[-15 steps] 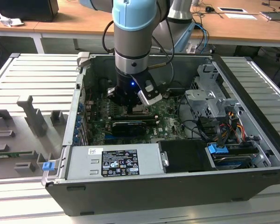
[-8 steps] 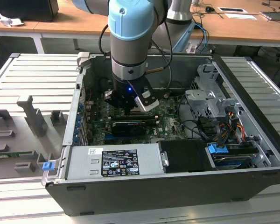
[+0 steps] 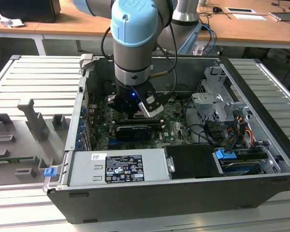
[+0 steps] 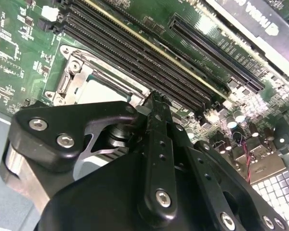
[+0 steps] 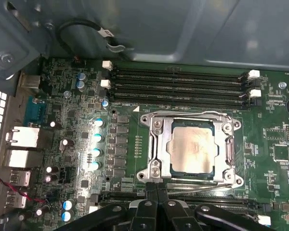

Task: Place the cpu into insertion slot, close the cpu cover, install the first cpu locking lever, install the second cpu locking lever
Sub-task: 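Install the second cpu locking lever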

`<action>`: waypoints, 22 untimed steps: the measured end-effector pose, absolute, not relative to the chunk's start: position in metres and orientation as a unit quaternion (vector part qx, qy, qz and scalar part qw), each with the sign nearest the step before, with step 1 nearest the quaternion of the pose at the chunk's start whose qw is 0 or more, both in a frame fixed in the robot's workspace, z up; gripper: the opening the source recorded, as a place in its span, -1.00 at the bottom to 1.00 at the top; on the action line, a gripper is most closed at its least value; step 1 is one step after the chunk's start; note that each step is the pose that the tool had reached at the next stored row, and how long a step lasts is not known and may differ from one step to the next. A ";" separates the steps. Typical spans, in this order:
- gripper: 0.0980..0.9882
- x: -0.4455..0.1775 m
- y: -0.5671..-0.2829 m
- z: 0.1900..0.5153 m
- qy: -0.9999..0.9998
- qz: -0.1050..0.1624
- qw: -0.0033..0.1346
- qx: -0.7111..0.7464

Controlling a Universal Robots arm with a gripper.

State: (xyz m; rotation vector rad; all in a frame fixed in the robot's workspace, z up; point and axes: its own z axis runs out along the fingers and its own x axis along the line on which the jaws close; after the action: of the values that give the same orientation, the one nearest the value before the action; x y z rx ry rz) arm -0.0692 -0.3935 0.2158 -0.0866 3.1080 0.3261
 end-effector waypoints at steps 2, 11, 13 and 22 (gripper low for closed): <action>-0.98 -0.069 -0.393 0.215 0.994 0.105 0.008 -0.028; -0.98 -0.076 -0.395 0.207 0.993 0.116 0.008 -0.028; -0.98 -0.076 -0.396 0.206 0.993 0.118 0.008 -0.028; -0.98 -0.079 -0.396 0.202 0.991 0.129 0.009 -0.028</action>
State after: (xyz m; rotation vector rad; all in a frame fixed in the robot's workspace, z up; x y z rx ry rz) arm -0.0793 -0.3959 0.2017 -0.0859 3.0971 0.4040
